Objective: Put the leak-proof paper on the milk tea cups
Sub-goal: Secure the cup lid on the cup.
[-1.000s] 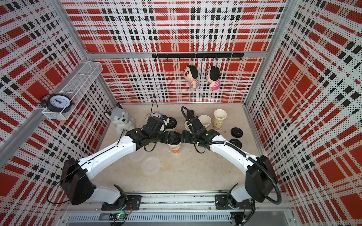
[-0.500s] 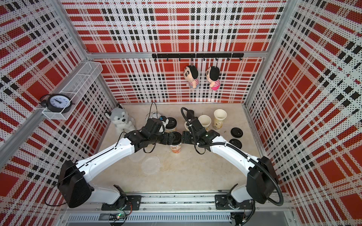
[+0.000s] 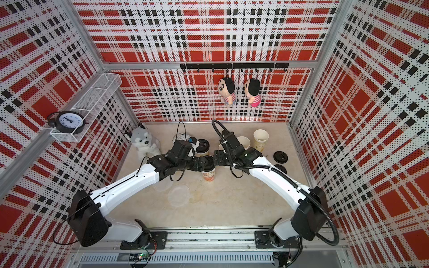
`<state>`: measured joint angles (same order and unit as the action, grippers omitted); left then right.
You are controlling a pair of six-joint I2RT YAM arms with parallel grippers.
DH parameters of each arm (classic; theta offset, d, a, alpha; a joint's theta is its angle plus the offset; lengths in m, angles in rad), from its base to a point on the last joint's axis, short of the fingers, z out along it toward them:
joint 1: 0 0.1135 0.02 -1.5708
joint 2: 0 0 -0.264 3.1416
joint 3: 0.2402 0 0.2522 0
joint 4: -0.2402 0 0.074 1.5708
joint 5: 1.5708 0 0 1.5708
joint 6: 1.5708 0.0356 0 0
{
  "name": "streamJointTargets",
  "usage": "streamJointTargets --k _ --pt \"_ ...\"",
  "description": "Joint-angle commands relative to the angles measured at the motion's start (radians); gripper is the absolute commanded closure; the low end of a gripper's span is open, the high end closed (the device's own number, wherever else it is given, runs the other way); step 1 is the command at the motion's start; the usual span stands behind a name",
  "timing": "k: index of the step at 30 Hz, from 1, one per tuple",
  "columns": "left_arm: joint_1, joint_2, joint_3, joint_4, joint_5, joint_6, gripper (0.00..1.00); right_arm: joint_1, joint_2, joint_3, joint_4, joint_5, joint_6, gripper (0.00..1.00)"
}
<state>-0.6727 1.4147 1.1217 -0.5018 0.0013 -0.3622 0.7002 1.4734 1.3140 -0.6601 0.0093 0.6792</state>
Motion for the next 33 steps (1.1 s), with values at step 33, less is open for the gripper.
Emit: streamJointTargets --k 33 --pt "0.045 0.057 -0.004 -0.127 -0.001 0.044 0.19 0.041 0.078 -0.045 0.042 -0.103 0.023 0.3"
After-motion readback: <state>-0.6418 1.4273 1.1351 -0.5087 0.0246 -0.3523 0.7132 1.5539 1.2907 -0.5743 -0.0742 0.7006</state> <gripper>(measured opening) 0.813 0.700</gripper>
